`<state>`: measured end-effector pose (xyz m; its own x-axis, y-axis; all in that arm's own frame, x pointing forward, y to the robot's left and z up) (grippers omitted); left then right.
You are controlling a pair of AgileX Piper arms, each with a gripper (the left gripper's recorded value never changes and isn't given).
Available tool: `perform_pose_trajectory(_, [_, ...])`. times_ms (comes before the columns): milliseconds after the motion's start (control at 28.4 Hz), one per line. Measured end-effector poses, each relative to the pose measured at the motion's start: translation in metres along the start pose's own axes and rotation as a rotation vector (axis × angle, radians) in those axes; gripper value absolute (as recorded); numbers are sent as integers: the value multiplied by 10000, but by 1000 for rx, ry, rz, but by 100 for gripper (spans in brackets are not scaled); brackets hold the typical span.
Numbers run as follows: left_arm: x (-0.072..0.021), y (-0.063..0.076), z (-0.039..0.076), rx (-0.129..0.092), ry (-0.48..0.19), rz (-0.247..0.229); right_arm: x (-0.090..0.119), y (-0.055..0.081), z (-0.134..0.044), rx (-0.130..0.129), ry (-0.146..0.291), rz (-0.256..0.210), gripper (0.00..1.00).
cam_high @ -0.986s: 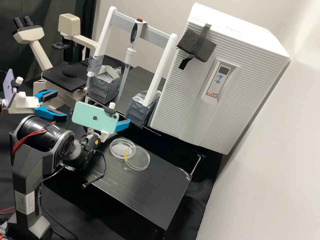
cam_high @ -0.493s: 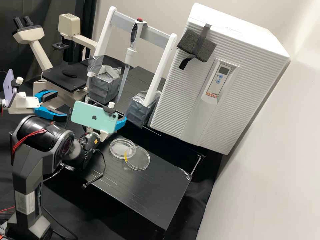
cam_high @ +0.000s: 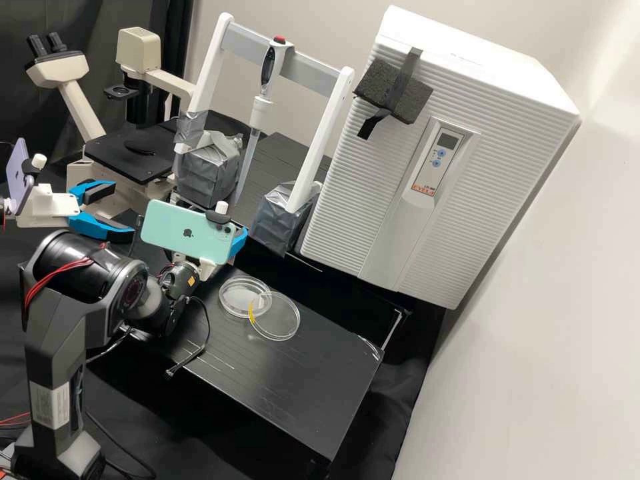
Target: Open the bottle
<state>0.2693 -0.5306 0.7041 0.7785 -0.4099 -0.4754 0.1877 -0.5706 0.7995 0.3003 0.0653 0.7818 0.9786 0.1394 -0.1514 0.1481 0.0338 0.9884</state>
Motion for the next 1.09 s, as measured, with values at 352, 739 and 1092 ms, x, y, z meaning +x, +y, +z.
perform_pose_trajectory(352, [0,0,0,0,0,0,1,-25,-26,-1,10,-9,0])
perform_pose_trajectory(739, [0,0,0,0,0,0,1,-25,-26,-1,10,-9,0])
perform_pose_trajectory(1092, [0,1,-3,-2,3,1,1,-25,-26,-1,10,-9,0])
